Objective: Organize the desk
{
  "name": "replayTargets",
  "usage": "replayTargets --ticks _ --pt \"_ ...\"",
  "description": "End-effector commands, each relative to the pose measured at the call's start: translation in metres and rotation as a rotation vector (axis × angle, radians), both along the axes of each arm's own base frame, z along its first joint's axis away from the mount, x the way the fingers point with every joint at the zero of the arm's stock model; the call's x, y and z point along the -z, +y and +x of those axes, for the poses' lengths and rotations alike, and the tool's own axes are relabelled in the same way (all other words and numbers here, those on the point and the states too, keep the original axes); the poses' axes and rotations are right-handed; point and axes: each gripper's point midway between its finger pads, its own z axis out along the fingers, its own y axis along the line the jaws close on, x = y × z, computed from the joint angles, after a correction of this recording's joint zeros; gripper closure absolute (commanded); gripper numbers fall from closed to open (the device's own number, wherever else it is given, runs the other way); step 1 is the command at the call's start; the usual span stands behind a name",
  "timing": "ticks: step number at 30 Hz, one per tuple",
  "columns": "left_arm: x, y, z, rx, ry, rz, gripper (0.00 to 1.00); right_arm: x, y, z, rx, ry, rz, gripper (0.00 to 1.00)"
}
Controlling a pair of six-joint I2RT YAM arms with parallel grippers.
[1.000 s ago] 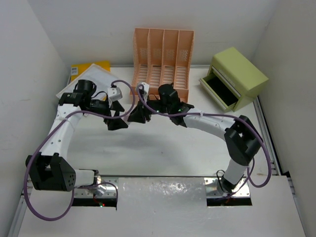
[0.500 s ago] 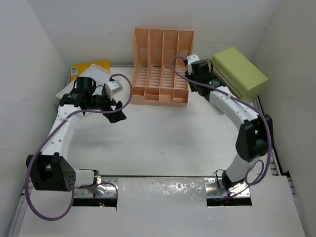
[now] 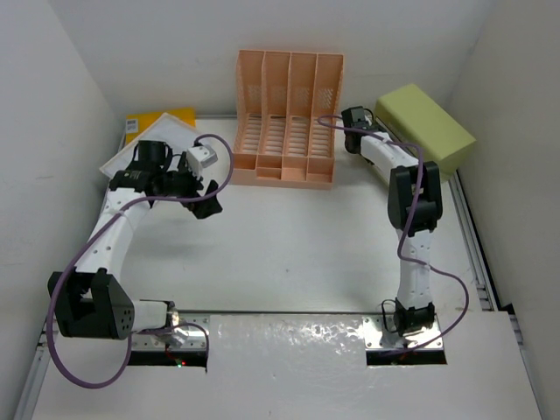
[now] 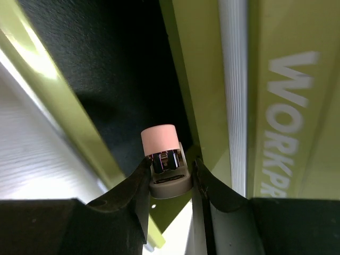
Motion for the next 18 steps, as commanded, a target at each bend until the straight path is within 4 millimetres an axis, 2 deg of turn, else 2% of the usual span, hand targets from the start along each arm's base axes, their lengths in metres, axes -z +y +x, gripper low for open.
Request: replayTargets --ticks 1,4,7,10,11,18 --pt "-0.006 0.003 0.007 -0.018 -0.044 -0.003 0.0 -0.026 -0.015 0.008 0.034 -0.035 -0.081 1.0" --pt "-0.005 0.004 0.007 -0.025 -0.04 -0.001 0.0 -0.015 -0.02 0.009 0.037 -0.013 -0.081 0.99" --pt "-0.005 0.004 0.007 -0.028 -0.039 0.001 0.0 -0.009 -0.023 0.008 0.039 0.001 -0.07 0.86" --pt "-0.004 0.004 0.007 -0.025 -0.037 -0.001 0.0 -0.007 -0.021 0.006 0.028 0.009 -0.051 0.69" --pt "-0.003 0.004 0.006 -0.026 -0.035 -0.001 0.0 -0.008 -0.021 0.005 0.029 0.006 -0.043 0.6" --pt "-0.001 0.003 0.006 -0.024 -0.025 -0.005 0.0 -0.021 -0.014 0.002 -0.013 -0.004 0.017 0.54"
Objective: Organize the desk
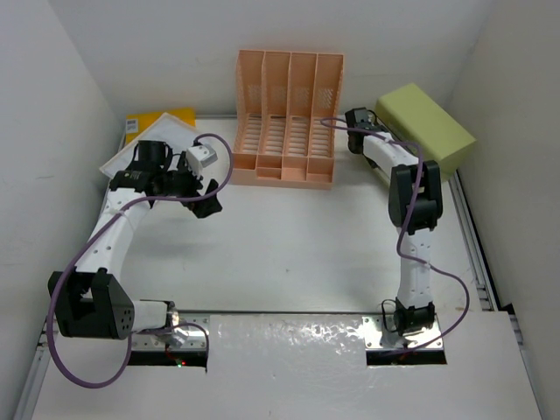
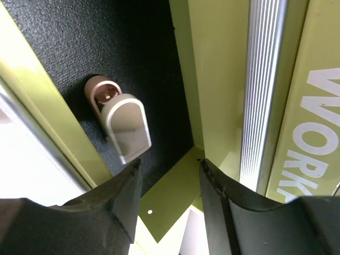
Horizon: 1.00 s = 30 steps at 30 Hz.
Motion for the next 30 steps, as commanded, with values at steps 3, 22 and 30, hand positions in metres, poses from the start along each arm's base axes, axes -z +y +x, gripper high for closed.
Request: replayTargets --ticks 3,22,30 --pt "-0.003 0.001 0.003 -0.003 -0.025 -0.008 0.0 -0.042 0.004 0.001 -0.024 -0.066 0.044 0.54" --pt "-0.004 0.0 0.0 0.012 -0.023 -0.01 0.0 0.006 0.099 -0.03 -0.287 0.011 0.42 1.0" --pt "0.0 0.003 0.002 -0.004 -0.024 0.003 0.0 0.037 0.072 -0.004 -0.173 0.021 0.3 1.0"
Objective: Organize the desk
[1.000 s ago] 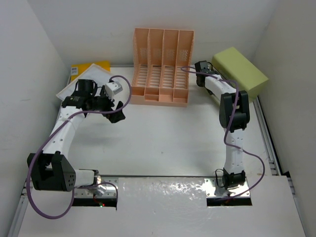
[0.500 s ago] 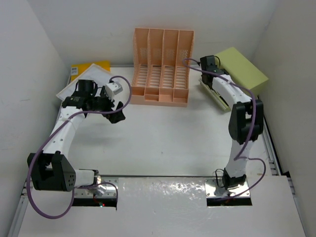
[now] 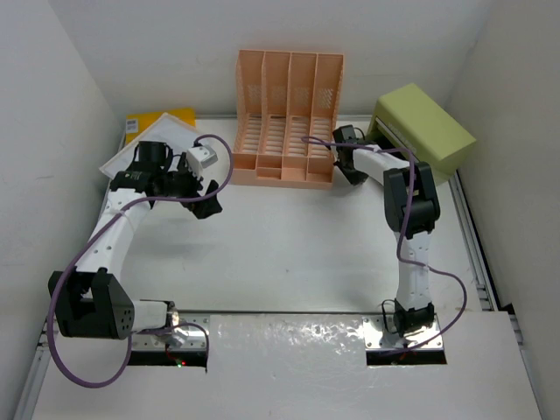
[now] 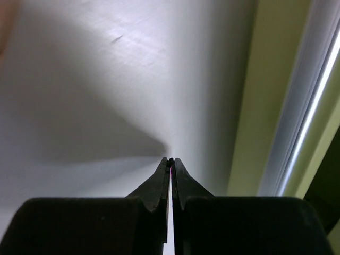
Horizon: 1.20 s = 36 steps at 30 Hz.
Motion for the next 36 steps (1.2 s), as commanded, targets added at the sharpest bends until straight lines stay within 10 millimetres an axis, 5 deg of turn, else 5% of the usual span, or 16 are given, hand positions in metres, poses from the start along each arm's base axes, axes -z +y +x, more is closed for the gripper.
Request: replayTargets --ticks 1,10,22,32,36 --pt "-0.003 0.003 0.003 -0.006 -0.032 0.003 0.0 -0.034 -0.023 0.035 0.096 -0.136 -0.08 1.0" --pt "0.002 0.006 0.007 -0.015 -0.027 0.022 0.0 -0.03 -0.077 0.063 0.177 -0.205 -0.182 1.0" --pt "0.004 0.01 0.011 -0.035 -0.021 0.04 0.0 -0.043 -0.111 0.079 0.207 -0.263 -0.292 1.0" --pt "0.003 0.022 0.022 -0.111 -0.035 0.08 0.0 -0.046 -0.123 0.081 0.229 -0.262 -0.34 1.0" --pt "-0.001 0.037 0.032 -0.191 -0.048 0.071 0.0 -0.05 -0.112 0.076 0.205 -0.266 -0.249 1.0"
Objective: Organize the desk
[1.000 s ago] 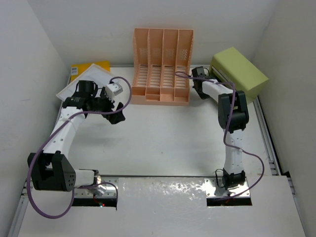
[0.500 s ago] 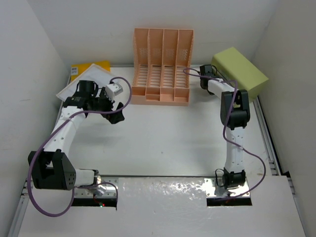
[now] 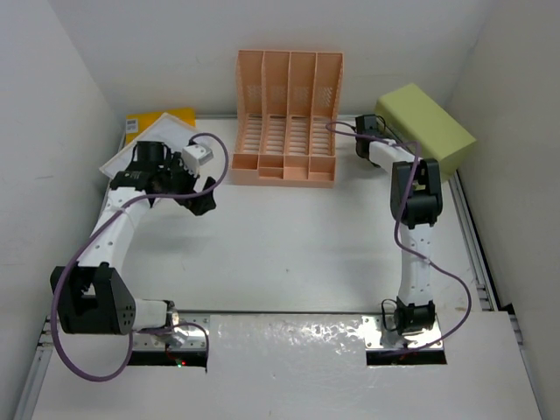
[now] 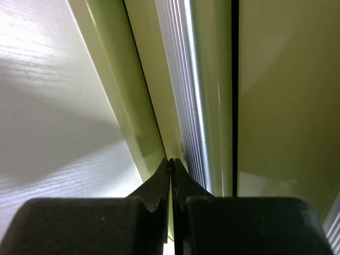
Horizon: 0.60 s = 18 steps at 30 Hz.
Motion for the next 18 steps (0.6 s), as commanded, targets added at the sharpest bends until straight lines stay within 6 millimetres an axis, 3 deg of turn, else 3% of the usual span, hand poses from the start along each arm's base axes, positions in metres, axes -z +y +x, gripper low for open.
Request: replayTargets --ticks 1,3,5,6,7,9,10,11,12,13,14,15,17,18 --pt "-0.019 0.025 0.026 -0.12 -0.086 -0.006 0.0 -0.039 0.004 0.005 -0.007 -0.1 0.068 1.0" --pt "-0.028 0.038 0.038 -0.174 -0.128 -0.007 0.0 -0.048 0.019 0.004 -0.037 -0.139 0.164 1.0" --pt "-0.036 0.063 0.051 -0.262 -0.166 0.013 0.0 -0.074 0.026 -0.003 -0.013 -0.215 0.241 1.0" --pt "-0.037 0.086 0.062 -0.35 -0.204 0.089 0.01 -0.082 0.03 -0.005 -0.014 -0.233 0.275 1.0" --pt "-0.035 0.097 0.07 -0.386 -0.212 0.141 0.04 -0.101 0.034 -0.012 -0.003 -0.273 0.315 1.0" --pt "-0.03 0.117 0.081 -0.454 -0.211 0.257 0.18 -0.115 0.045 -0.019 -0.024 -0.302 0.385 0.98" --pt "-0.021 0.124 0.091 -0.469 -0.188 0.311 0.23 -0.114 0.049 -0.026 -0.018 -0.306 0.423 0.94" --pt "-0.014 0.127 0.096 -0.473 -0.175 0.358 0.26 -0.135 0.053 -0.031 -0.027 -0.356 0.456 0.9" --pt "0.009 0.135 0.103 -0.49 -0.126 0.449 0.26 -0.131 0.059 -0.038 -0.033 -0.354 0.491 0.86" --pt "0.017 0.141 0.109 -0.493 -0.115 0.506 0.24 -0.135 0.063 -0.042 -0.017 -0.38 0.534 0.77" --pt "0.028 0.146 0.113 -0.5 -0.088 0.546 0.17 -0.15 0.067 -0.048 -0.031 -0.412 0.557 0.75" --pt "0.048 0.159 0.119 -0.532 -0.034 0.63 0.15 -0.144 0.072 -0.055 -0.021 -0.413 0.6 0.73" --pt "0.06 0.181 0.122 -0.609 -0.01 0.746 0.15 -0.159 0.084 -0.063 -0.043 -0.454 0.659 0.71" --pt "0.076 0.189 0.121 -0.619 0.02 0.792 0.15 -0.153 0.095 -0.069 -0.064 -0.443 0.69 0.7"
